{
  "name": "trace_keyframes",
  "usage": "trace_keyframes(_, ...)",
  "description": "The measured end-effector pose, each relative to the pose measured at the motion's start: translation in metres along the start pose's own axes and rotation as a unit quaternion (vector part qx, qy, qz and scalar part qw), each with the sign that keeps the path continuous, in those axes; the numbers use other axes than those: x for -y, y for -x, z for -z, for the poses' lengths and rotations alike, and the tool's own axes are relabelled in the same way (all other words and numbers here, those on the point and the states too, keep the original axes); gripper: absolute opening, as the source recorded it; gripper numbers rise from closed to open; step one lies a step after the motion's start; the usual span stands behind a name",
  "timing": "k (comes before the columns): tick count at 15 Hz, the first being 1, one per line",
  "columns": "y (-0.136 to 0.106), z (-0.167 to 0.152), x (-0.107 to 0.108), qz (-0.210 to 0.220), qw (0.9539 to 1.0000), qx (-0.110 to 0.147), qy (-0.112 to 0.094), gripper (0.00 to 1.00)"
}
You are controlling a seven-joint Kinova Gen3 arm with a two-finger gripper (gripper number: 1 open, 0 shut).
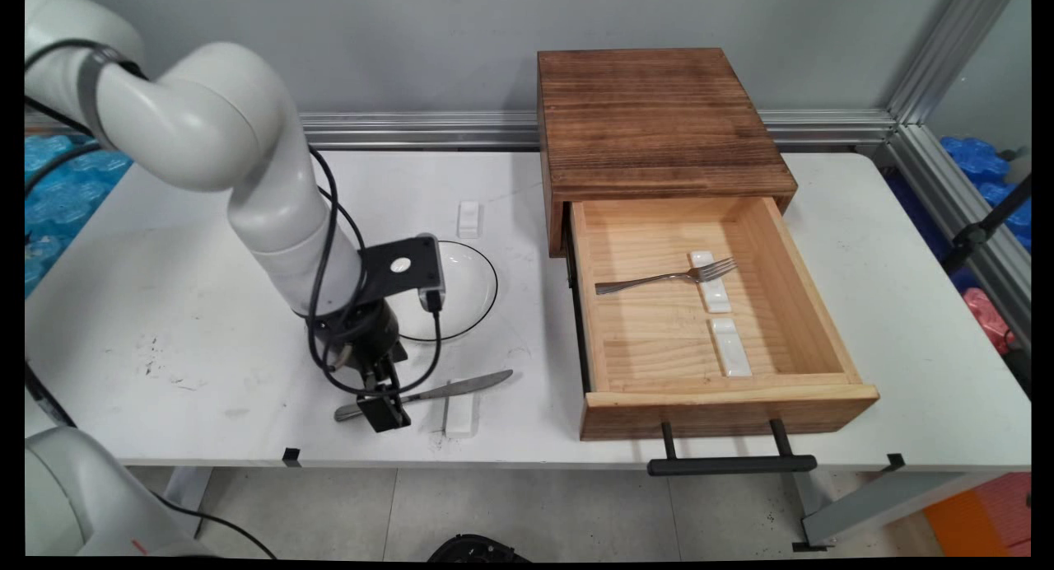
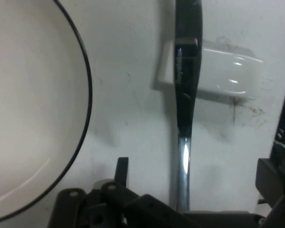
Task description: Pick up the knife from the right of the white plate
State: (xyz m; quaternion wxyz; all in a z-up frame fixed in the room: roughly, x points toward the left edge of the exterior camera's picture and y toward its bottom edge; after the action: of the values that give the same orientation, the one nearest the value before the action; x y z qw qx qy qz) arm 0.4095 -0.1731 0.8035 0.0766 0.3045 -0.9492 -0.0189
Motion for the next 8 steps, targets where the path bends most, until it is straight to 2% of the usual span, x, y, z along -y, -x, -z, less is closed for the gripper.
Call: trace_keyframes(8,-0.009,-0.033,-0.004,0.013,0.9999,0.002,-0.005,1.00)
